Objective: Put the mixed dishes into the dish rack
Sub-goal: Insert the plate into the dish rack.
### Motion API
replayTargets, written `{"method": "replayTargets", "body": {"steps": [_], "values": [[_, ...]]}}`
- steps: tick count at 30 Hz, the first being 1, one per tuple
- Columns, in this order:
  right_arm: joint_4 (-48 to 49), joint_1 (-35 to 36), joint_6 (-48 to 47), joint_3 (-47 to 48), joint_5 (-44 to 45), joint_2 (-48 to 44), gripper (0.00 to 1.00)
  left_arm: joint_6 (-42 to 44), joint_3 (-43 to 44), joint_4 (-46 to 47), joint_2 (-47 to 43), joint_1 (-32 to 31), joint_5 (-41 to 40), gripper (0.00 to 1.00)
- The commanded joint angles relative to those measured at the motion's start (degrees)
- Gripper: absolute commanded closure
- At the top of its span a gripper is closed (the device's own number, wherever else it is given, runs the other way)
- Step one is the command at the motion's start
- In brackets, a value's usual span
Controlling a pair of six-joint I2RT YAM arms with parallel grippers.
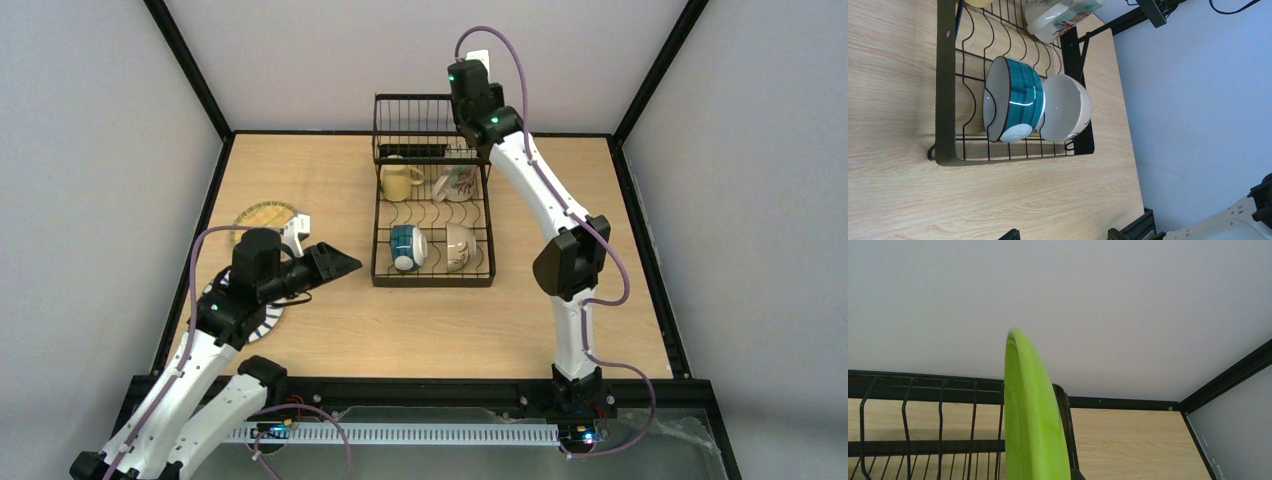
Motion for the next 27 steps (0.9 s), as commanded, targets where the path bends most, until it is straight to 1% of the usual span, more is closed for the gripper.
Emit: {"method": "replayTargets", "body": {"steps": [1,15,25,27], "values": [[-1.6,-0.1,1.8,2.0,0.5,0.7,1.0,0.5,0.8,0.3,0.2,0.5,0.8,0.01],[-4.0,0.1,3.8,0.0,1.1,0.2,1.0,0.4,0.8,-0.4,-0.1,0.6,1.0,0.01],[-4.2,1.1,4.3,-2.7,2.2,-0.8,0.86,0.0,0.6,-0.7,-0.5,0.8,1.1,0.01],[-4.1,1.2,4.4,-3.3,2.5,-1.0,0.81,-0.1,0.6,-0.8,-0.6,0.8,1.1,0.01]]}}
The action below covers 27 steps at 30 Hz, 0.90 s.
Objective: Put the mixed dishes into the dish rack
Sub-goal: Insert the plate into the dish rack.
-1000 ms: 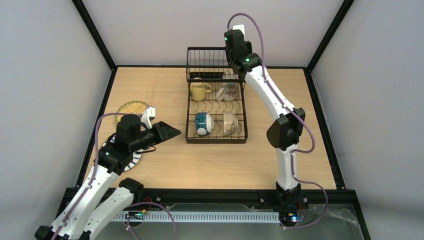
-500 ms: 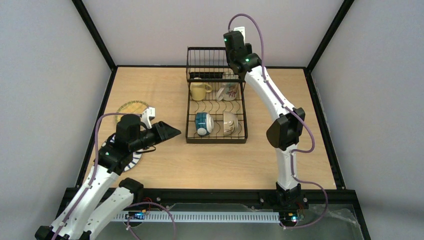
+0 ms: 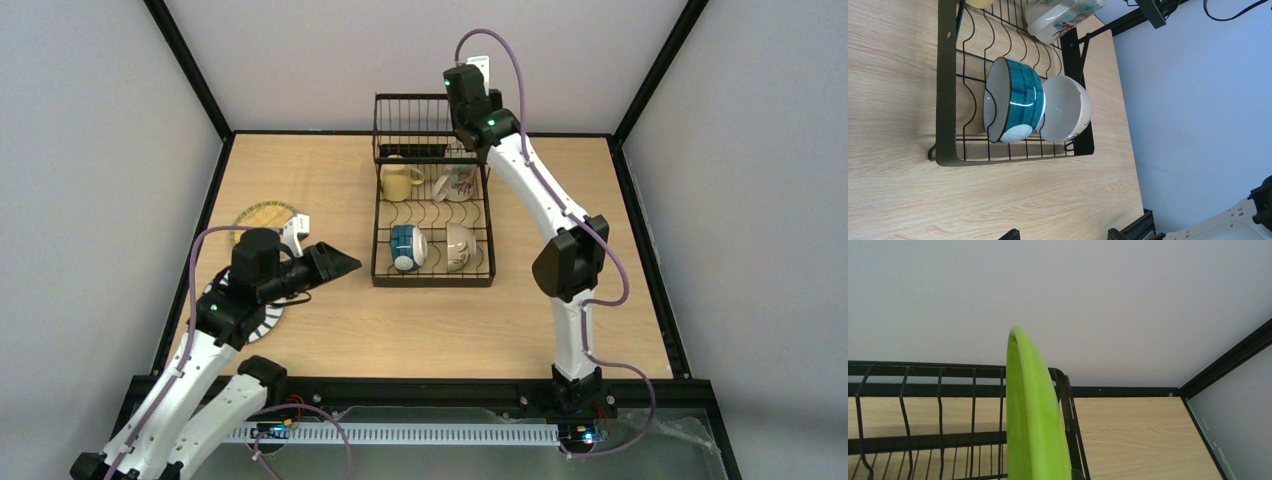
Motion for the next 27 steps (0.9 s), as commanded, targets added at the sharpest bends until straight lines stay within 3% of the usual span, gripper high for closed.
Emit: {"method": "replayTargets", "body": {"steps": [1,13,27], "values": [[-2.1,0.7,0.7,-2.5,0.8,-1.3,0.79,0.0,0.6,-0.8,-0.6,0.4,1.0,0.01],[-1.5,1.0,1.9,-6.2,1.7,-3.5,0.4,-0.7,0.2,-1.3,-1.8,0.5,0.9,0.01],[-0.8,1.8,0.7,-6.1,1.9,-6.5,0.29,-3.3,-1.7,-0.5,-4.4,0.5,1.2,0.01]]}}
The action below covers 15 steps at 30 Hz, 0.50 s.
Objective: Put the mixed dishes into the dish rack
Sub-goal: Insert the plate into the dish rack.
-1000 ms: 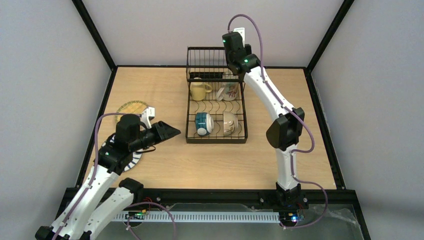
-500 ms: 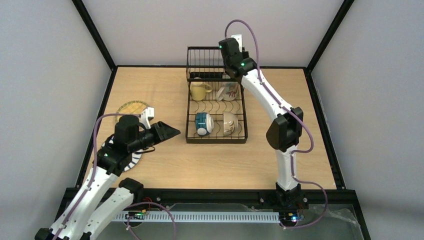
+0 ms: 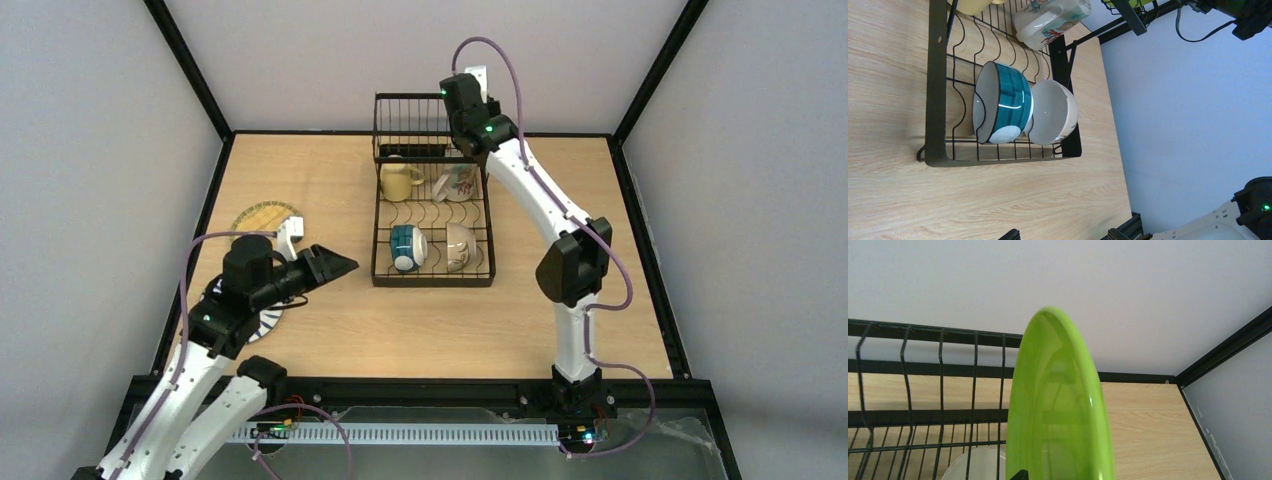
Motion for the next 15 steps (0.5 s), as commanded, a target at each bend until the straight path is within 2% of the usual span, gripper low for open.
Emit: {"method": "replayTargets", "body": {"steps": [1,15], "values": [[-0.3,0.7,-0.3,-0.3,0.7,-4.0,0.29,-1.6,-1.6,-0.5,-1.5,0.3,1.0,0.01],[-0.4,2.5,-1.1,-0.2,0.5,-7.5,0.21,-4.3,-3.2,-1.4,-5.9,0.3,0.2,0.01]]}}
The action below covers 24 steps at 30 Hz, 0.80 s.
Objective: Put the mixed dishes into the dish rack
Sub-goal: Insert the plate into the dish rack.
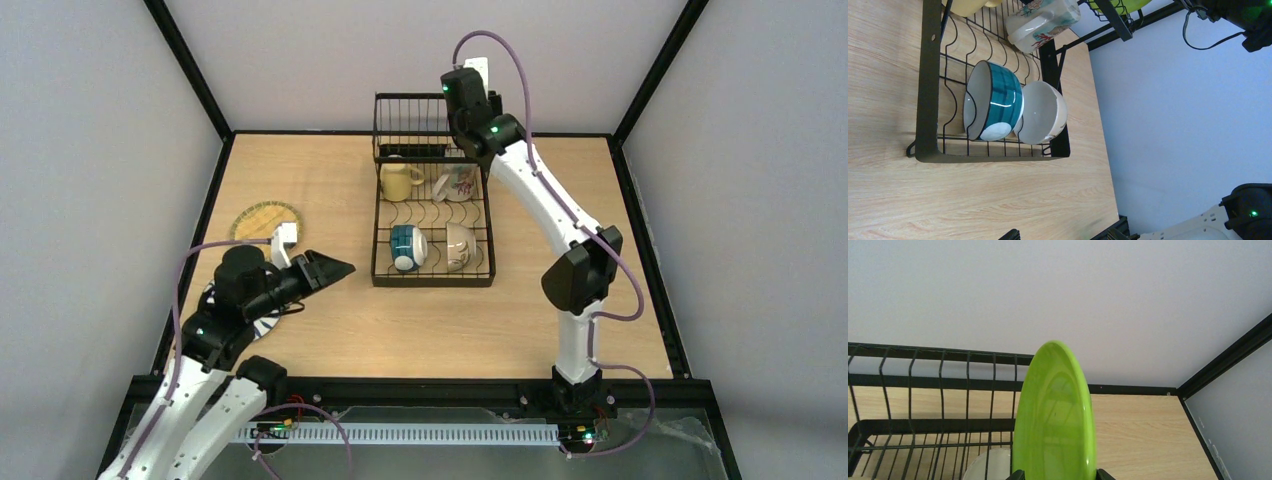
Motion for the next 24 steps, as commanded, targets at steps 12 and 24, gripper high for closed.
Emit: {"method": "replayTargets", "body": {"steps": [12,24], "values": [[-0.4,3.6,-1.4,-0.6,-4.3,-9.3,0.02,-3.3,-0.5,-0.2,-0.9,0.3,-3.5,0.01],[2.4,7.2,-0.8,-8.0,-16.9,-19.1,0.01,-2.0,9.1,-7.2,9.4,0.3,-15.2,0.01]]}}
